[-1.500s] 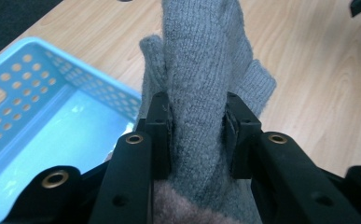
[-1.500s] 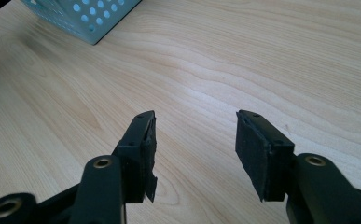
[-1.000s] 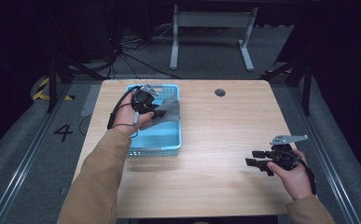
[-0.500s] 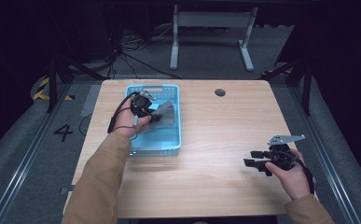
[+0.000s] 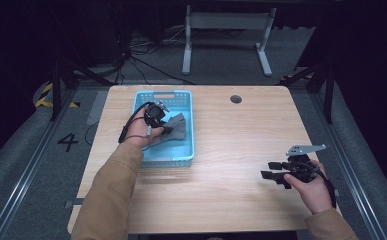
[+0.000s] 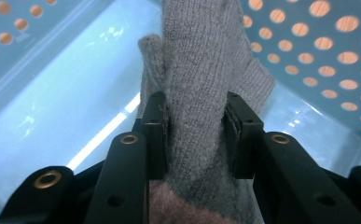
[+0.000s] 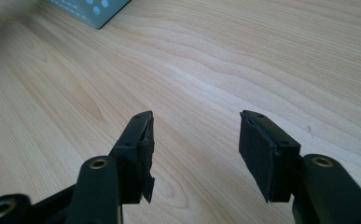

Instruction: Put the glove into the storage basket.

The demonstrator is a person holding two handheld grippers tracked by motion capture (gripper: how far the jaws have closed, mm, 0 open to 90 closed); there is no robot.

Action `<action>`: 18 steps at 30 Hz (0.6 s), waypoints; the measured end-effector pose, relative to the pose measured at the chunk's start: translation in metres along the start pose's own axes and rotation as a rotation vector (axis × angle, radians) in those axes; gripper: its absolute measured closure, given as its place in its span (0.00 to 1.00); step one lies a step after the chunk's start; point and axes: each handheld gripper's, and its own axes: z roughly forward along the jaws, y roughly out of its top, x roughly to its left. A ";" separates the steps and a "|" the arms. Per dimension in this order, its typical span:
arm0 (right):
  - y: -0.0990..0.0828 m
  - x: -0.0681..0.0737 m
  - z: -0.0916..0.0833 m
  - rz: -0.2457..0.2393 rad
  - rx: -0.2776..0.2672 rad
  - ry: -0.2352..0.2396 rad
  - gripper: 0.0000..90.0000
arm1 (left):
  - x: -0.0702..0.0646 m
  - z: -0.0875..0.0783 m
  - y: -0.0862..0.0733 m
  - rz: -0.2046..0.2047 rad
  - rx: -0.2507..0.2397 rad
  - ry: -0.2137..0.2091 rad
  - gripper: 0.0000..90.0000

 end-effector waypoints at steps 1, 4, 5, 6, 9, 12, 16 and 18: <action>0.000 0.000 0.000 -0.002 0.000 0.000 0.51 | 0.000 0.001 0.000 0.000 -0.001 0.002 0.73; 0.000 0.000 -0.001 -0.001 -0.003 0.002 0.51 | 0.000 0.003 0.000 0.015 0.024 0.002 0.73; 0.000 0.000 -0.001 0.000 -0.004 0.002 0.51 | 0.000 0.003 0.000 0.022 0.038 0.008 0.72; 0.000 0.001 -0.001 0.000 -0.003 0.003 0.51 | 0.000 0.004 0.000 0.022 0.047 0.009 0.72; 0.000 0.001 -0.001 -0.002 -0.001 0.005 0.51 | -0.001 0.009 0.000 0.015 0.066 -0.001 0.70; 0.000 0.002 -0.001 -0.004 -0.004 0.006 0.51 | -0.001 0.012 0.000 0.026 0.093 0.003 0.65; 0.000 0.002 -0.001 -0.008 -0.004 0.009 0.51 | -0.001 0.014 0.000 0.026 0.113 0.004 0.62; 0.000 0.003 0.000 -0.009 -0.002 0.011 0.51 | -0.001 0.015 0.000 0.021 0.116 0.010 0.59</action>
